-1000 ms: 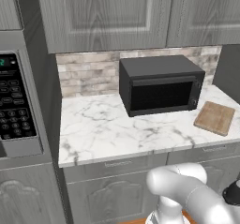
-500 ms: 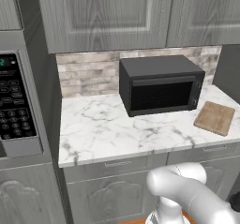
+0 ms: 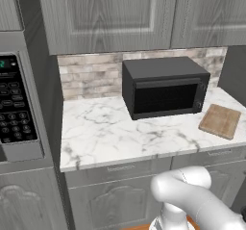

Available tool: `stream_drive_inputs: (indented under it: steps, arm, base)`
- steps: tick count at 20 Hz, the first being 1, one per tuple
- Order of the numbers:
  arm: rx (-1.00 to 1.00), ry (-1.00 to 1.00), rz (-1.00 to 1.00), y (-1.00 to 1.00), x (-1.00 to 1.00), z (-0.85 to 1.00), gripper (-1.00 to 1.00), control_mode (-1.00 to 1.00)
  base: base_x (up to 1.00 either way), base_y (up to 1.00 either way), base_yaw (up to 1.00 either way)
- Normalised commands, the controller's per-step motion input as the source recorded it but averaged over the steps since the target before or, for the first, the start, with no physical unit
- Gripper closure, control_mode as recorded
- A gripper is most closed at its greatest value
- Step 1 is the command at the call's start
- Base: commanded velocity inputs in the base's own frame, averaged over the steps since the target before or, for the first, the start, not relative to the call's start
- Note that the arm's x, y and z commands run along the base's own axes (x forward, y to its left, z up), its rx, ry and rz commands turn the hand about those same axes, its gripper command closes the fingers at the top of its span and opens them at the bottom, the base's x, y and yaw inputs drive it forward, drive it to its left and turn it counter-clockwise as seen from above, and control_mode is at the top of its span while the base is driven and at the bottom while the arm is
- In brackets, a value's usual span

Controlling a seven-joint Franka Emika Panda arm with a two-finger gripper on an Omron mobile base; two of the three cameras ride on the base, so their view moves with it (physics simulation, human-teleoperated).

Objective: Open the drawer on the right and place the cutting tools on the cutting board.

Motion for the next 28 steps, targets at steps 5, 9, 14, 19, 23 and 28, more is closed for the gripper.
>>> stream_drive_inputs:
  steps: [5,9,14,19,23,28]
  arm:
    - [0.00,-0.17,-0.01,0.00,0.24,-0.22,-1.00,-1.00]
    - [0.00,-0.13,-0.04,0.00,0.29,-0.11,-1.00,-1.00]
    - [0.00,-0.07,-0.01,0.00,0.24,-0.06,-1.00,-1.00]
    - [0.00,-0.02,0.00,0.00,0.21,-0.12,-1.00,-1.00]
    - [0.00,-0.01,-0.04,0.00,0.32,-0.12,-1.00,-1.00]
    - [0.00,-0.03,-0.04,0.00,0.30,-0.15,-1.00,-1.00]
  base:
    - [0.00,0.00,0.00]
    - [0.00,0.00,0.00]
    - [0.00,0.00,0.00]
    - [0.00,0.00,0.00]
    - [0.00,0.00,0.00]
    - [0.00,0.00,0.00]
